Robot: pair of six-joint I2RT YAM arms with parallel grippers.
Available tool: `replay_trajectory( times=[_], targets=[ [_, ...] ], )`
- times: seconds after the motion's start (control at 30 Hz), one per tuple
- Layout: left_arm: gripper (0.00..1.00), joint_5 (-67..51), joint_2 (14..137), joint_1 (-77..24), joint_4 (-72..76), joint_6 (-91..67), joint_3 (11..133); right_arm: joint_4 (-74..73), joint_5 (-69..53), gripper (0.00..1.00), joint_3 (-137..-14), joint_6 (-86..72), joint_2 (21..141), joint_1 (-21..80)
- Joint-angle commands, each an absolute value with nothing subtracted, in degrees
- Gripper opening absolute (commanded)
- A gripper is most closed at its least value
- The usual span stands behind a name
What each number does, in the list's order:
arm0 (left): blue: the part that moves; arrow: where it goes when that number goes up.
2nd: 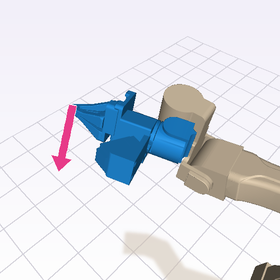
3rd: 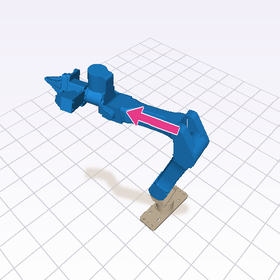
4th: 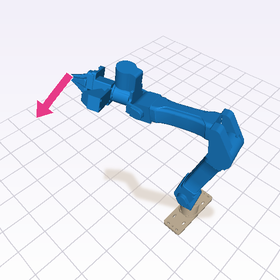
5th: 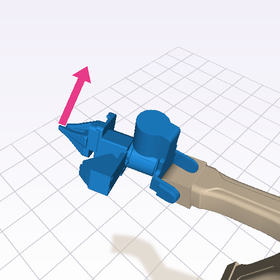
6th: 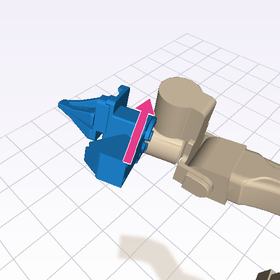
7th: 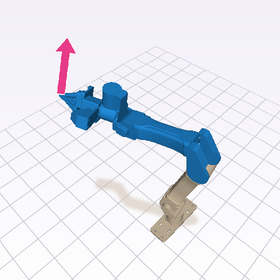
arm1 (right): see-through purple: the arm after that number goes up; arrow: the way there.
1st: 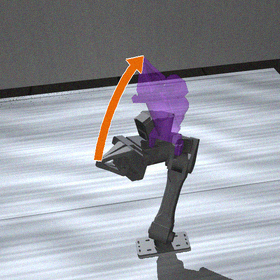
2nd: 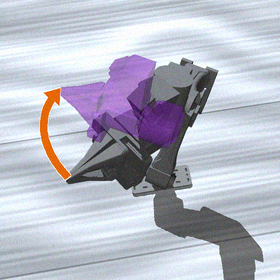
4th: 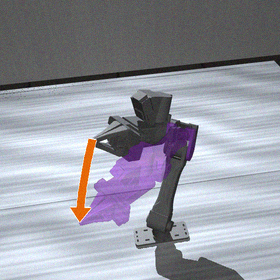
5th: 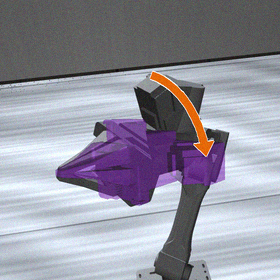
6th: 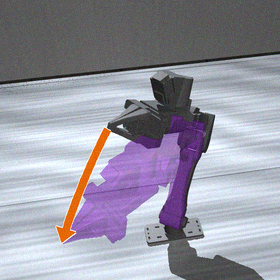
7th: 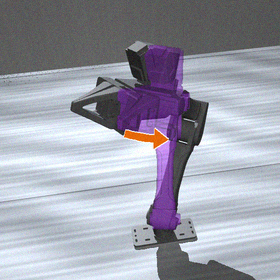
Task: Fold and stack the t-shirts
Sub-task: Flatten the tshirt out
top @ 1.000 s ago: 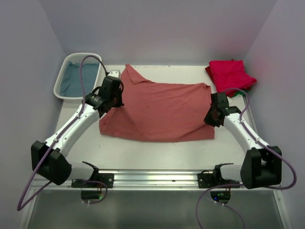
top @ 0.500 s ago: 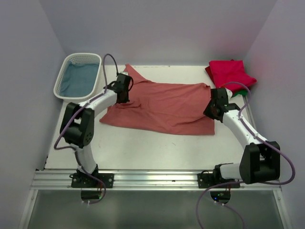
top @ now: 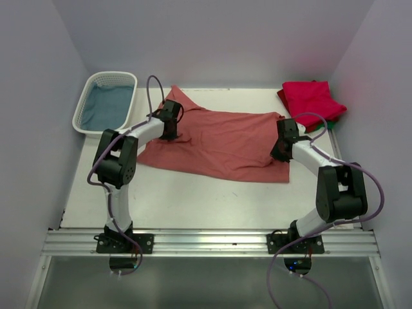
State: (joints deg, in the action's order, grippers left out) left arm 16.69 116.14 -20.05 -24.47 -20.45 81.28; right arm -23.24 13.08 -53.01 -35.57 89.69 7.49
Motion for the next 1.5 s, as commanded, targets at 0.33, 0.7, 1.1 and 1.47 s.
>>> replay_trajectory(
  times=[0.33,0.7,1.1,1.47],
  targets=[
    [0.00,20.5,110.8,-18.8,-22.1,-18.5,88.5,-22.2,18.7,0.00,-55.5,-37.2,89.3,7.2],
    [0.00,19.1,107.4,-18.8,-23.9,-18.8,86.7,-22.1,19.0,0.00,-52.2,-37.0,85.8,7.1],
    [0.00,18.4,69.5,-22.7,-36.5,-25.1,64.0,-30.7,10.7,0.00,-45.8,-34.1,62.9,7.4],
    [0.00,7.5,45.6,-23.2,-54.1,-31.7,59.3,-48.6,1.3,0.00,-43.6,-33.7,41.9,7.6]
  ],
)
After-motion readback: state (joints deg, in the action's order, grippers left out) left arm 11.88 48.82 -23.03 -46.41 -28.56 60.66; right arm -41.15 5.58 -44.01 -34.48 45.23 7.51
